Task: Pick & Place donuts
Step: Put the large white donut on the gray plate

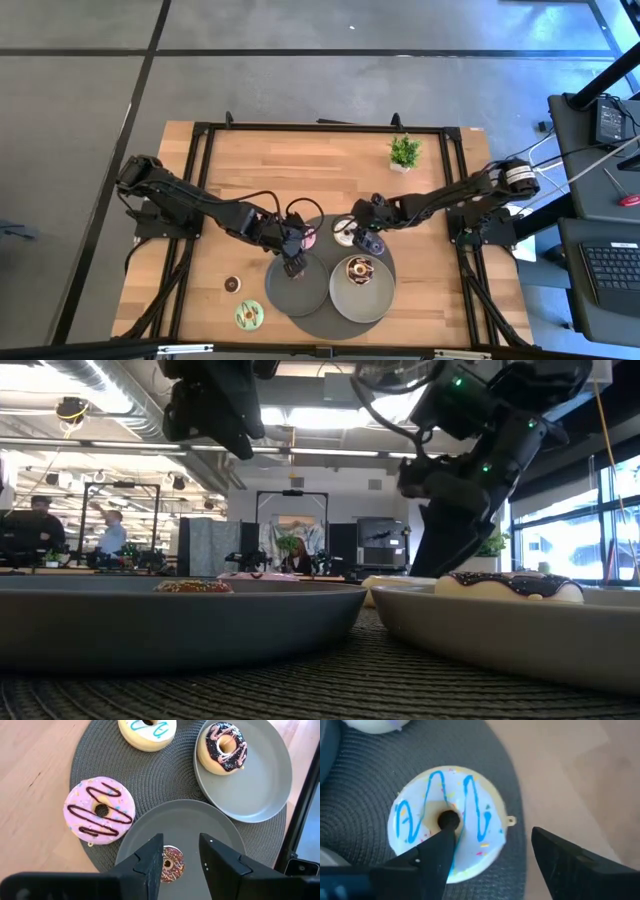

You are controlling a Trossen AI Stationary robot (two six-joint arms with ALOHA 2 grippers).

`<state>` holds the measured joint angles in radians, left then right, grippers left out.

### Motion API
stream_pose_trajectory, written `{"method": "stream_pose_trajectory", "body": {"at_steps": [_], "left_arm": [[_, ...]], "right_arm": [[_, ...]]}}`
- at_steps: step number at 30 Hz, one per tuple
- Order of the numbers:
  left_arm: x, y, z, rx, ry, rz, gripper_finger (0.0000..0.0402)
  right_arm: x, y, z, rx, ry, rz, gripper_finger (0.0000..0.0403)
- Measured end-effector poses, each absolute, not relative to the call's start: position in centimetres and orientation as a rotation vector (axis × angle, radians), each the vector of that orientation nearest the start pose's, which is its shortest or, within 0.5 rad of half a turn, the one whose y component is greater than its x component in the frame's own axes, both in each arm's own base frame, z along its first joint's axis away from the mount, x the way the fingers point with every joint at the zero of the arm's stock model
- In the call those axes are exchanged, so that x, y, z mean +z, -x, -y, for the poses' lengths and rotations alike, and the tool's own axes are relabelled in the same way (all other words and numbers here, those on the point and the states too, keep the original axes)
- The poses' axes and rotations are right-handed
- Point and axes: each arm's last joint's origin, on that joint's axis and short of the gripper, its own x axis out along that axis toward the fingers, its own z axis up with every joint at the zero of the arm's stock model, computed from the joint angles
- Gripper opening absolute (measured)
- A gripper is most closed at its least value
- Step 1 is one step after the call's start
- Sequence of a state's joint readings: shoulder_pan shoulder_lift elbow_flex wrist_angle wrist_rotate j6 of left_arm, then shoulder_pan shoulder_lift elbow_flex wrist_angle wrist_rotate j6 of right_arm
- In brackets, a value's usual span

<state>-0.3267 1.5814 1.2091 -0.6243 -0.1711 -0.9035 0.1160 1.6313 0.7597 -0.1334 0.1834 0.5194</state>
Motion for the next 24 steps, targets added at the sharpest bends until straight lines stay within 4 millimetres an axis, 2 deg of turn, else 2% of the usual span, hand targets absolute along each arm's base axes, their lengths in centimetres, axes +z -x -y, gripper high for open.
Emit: {"method": "stream_pose_trajectory", "body": {"at_steps": [6, 17, 21, 24], "left_arm": [[25.3, -30.9, 10.0, 0.298, 0.584, -0.946, 0.0123], [25.3, -30.9, 9.9, 0.301, 0.581, -0.952, 0.0125], [25.3, -30.9, 9.9, 0.297, 0.574, -0.953, 0.0124], [25.3, -30.9, 10.0, 0.295, 0.576, -0.954, 0.0124]], "right_arm": [[13.5, -29.1, -2.7, -0.284, -0.353, -0.961, 0.0206], [14.2, -29.4, -2.7, -0.268, -0.319, -0.974, 0.0061], [15.6, -29.8, -2.8, -0.238, -0.276, -0.946, 0.0021], [17.2, -29.9, -2.8, -0.217, -0.237, -0.945, 0.0012]]}}
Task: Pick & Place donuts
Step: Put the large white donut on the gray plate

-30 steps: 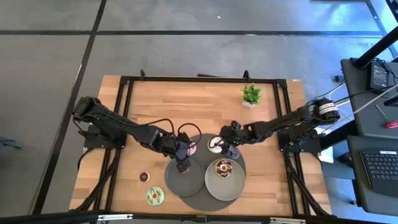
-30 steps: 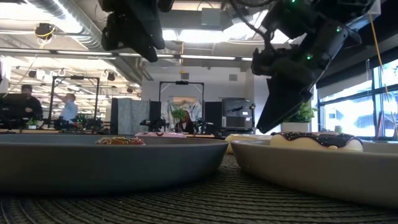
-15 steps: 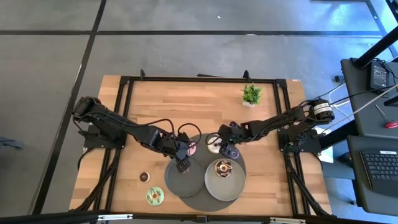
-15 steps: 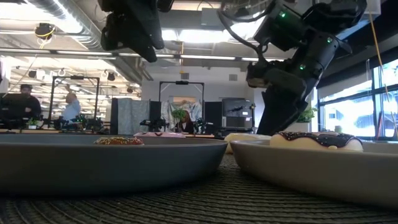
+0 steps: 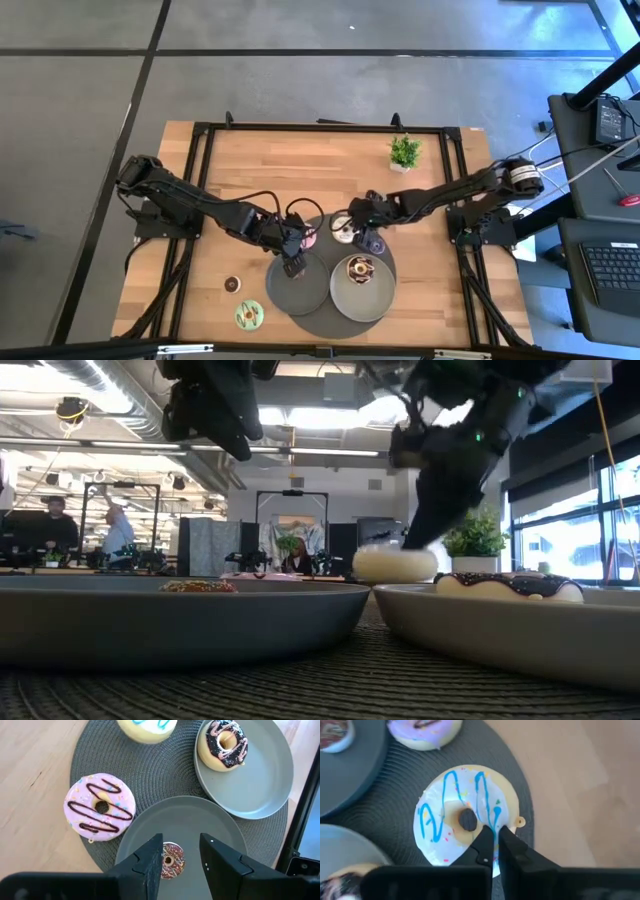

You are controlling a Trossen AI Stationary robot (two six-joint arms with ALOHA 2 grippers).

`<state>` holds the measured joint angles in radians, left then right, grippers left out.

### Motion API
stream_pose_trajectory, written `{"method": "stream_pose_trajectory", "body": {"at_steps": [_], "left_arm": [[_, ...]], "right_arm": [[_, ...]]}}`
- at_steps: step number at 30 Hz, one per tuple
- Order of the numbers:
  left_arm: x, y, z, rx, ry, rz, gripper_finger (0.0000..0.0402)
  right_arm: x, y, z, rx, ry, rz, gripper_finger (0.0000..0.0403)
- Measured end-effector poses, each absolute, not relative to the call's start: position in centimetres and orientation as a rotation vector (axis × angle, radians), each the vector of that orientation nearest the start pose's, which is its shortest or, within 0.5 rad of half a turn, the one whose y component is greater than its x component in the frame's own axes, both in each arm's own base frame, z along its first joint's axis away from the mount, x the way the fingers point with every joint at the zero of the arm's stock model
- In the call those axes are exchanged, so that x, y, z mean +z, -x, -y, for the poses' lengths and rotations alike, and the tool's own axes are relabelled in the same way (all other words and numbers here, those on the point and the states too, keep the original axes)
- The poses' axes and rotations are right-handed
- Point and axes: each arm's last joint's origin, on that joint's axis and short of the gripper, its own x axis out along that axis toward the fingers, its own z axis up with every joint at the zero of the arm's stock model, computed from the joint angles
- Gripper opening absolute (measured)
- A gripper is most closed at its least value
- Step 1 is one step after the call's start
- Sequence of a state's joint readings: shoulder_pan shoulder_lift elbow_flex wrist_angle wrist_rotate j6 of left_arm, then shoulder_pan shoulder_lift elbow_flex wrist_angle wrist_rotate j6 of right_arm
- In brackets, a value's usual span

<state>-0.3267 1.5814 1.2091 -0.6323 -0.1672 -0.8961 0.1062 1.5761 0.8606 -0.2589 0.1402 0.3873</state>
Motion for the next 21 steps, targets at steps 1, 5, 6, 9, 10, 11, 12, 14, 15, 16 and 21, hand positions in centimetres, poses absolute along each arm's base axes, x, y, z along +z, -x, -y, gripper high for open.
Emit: {"method": "stream_pose_trajectory", "body": {"at_steps": [1, 5, 6, 9, 10, 11, 12, 14, 15, 16, 21], "left_arm": [[25.3, -30.9, 10.0, 0.293, 0.582, -0.957, 0.0124], [25.3, -30.8, 10.1, 0.274, 0.592, -0.970, 0.0127], [25.3, -30.8, 10.2, 0.272, 0.591, -0.971, 0.0127], [25.3, -30.8, 10.2, 0.272, 0.591, -0.971, 0.0127], [25.3, -30.8, 10.2, 0.272, 0.591, -0.972, 0.0127], [25.3, -30.8, 10.2, 0.271, 0.592, -0.970, 0.0127], [25.3, -30.8, 10.2, 0.271, 0.592, -0.970, 0.0127], [25.3, -30.8, 10.2, 0.271, 0.592, -0.969, 0.0127], [25.3, -30.9, 10.2, 0.270, 0.593, -0.967, 0.0127], [25.3, -30.8, 10.2, 0.270, 0.593, -0.967, 0.0128], [25.3, -30.9, 10.2, 0.270, 0.593, -0.967, 0.0128]], "right_arm": [[17.8, -29.8, -2.8, -0.212, -0.229, -0.950, 0.0012], [20.4, -29.0, -3.8, -0.074, -0.226, -0.963, 0.0013], [20.9, -28.7, -4.4, -0.022, -0.238, -0.966, 0.0014], [21.8, -27.7, -6.3, 0.105, -0.291, -0.977, 0.0013], [22.0, -27.4, -7.0, 0.125, -0.298, -0.984, 0.0013], [22.1, -27.1, -7.8, 0.140, -0.300, -0.993, 0.0013], [22.1, -26.8, -8.5, 0.159, -0.296, -0.998, 0.0013], [22.1, -26.2, -10.1, 0.199, -0.289, -1.012, 0.0013], [22.1, -25.9, -10.9, 0.218, -0.288, -1.019, 0.0013], [22.1, -25.6, -11.6, 0.236, -0.284, -1.025, 0.0013], [22.0, -24.1, -14.3, 0.204, -0.300, -1.041, 0.0013]]}}
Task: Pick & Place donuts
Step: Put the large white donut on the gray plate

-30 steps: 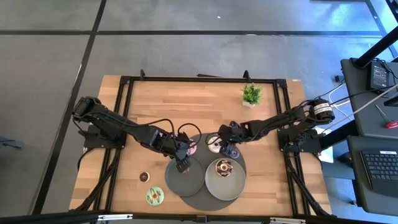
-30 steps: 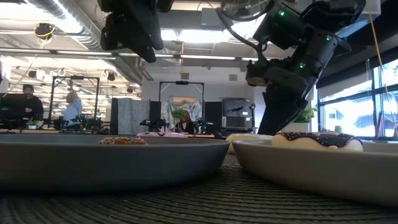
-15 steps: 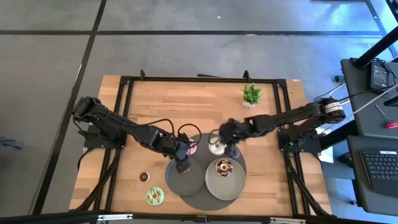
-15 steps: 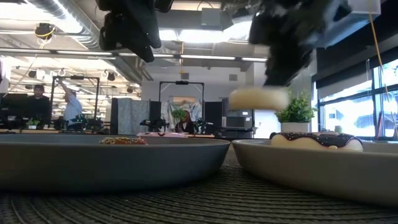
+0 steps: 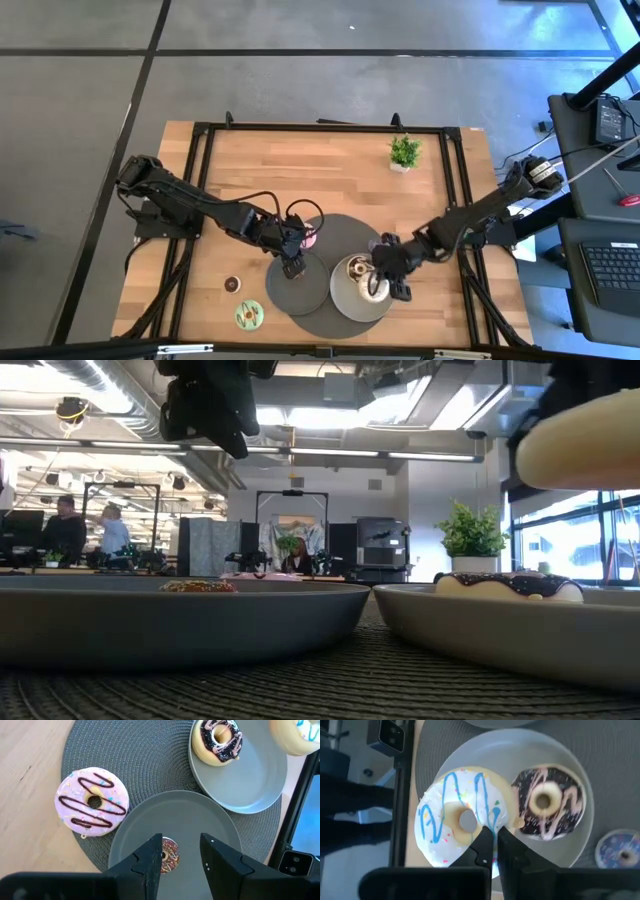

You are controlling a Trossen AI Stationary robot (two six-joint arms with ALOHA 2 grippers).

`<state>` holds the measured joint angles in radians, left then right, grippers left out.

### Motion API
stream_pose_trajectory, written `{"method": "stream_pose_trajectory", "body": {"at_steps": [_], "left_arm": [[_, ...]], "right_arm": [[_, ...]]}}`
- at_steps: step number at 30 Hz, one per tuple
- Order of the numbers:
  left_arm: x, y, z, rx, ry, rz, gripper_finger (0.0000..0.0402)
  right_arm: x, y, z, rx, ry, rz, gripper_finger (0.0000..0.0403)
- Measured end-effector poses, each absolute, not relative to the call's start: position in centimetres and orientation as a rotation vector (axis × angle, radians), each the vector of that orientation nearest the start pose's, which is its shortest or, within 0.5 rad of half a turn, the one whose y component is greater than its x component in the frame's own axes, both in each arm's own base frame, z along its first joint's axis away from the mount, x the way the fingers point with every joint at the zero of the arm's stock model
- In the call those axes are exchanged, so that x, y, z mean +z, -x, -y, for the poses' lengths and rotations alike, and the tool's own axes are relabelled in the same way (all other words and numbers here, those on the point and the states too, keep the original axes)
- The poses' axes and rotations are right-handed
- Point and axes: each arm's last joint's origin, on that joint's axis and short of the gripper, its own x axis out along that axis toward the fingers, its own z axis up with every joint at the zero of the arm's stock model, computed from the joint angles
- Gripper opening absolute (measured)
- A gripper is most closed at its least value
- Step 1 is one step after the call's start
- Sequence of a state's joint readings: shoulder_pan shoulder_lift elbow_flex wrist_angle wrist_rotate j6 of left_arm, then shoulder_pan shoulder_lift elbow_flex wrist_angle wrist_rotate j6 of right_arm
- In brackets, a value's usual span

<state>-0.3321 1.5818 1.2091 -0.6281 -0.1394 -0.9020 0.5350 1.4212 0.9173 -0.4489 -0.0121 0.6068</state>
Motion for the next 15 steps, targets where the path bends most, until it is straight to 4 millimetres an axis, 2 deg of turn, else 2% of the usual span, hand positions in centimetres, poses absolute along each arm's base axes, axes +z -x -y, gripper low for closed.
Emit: {"method": "stream_pose_trajectory", "body": {"at_steps": [6, 10, 15], "left_arm": [[25.3, -30.8, 10.2, 0.238, 0.536, -0.974, 0.0128], [25.3, -30.8, 10.2, 0.217, 0.500, -0.980, 0.0127], [25.3, -30.8, 10.2, 0.210, 0.501, -0.985, 0.0127]], "right_arm": [[21.1, -22.6, -15.7, 0.083, -0.356, -1.047, 0.0014], [19.7, -21.8, -16.2, 0.017, -0.382, -1.072, 0.0015], [18.3, -21.8, -17.0, 0.000, -0.395, -1.098, 0.0015]]}}
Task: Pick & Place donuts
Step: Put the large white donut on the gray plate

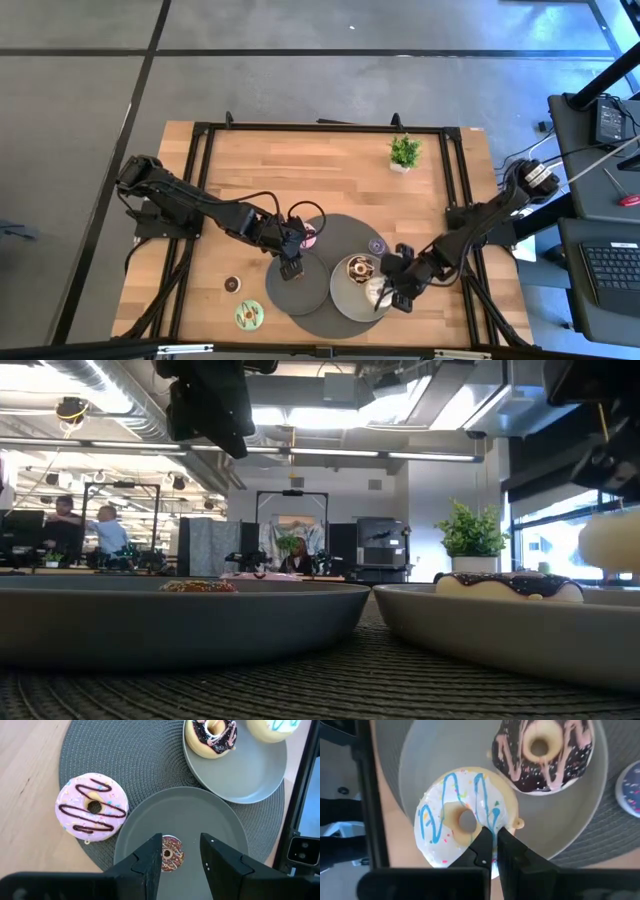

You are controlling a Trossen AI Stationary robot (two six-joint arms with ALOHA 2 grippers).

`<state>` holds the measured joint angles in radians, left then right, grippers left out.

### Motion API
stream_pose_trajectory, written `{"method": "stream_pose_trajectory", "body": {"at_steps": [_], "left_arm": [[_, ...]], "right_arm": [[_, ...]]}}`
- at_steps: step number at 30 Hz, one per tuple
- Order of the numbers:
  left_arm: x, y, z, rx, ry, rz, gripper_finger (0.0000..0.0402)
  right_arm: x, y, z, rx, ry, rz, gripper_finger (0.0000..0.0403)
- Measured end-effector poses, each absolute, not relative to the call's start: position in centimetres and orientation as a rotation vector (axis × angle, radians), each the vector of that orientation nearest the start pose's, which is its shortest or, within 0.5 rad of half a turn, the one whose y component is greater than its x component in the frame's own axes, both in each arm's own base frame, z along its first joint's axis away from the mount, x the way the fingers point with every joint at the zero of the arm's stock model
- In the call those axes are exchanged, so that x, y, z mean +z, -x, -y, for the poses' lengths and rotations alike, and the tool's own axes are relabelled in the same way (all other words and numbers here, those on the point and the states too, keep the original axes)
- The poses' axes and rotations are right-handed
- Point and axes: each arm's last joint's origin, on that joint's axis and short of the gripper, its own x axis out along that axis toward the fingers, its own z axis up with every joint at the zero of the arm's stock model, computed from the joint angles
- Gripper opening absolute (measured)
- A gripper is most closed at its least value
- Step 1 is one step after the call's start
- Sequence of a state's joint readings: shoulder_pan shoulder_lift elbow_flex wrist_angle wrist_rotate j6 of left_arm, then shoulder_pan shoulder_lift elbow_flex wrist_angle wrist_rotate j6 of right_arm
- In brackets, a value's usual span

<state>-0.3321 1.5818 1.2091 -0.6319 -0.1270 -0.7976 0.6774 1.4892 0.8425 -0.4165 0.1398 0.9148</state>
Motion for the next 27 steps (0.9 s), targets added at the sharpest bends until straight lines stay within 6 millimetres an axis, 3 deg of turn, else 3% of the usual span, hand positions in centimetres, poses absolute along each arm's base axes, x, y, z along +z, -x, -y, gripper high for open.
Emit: {"method": "stream_pose_trajectory", "body": {"at_steps": [8, 18, 27], "left_arm": [[25.3, -30.8, 10.3, 0.204, 0.503, -0.988, 0.0128], [25.3, -30.8, 10.4, 0.176, 0.522, -1.007, 0.0128], [25.3, -30.7, 10.5, 0.156, 0.550, -1.024, 0.0127]], "right_arm": [[16.4, -22.3, -17.4, -0.057, -0.339, -1.116, 0.0017], [16.3, -22.2, -17.5, -0.026, -0.310, -1.137, 0.0051], [16.3, -22.1, -17.5, -0.013, -0.298, -1.142, 0.0126]]}}
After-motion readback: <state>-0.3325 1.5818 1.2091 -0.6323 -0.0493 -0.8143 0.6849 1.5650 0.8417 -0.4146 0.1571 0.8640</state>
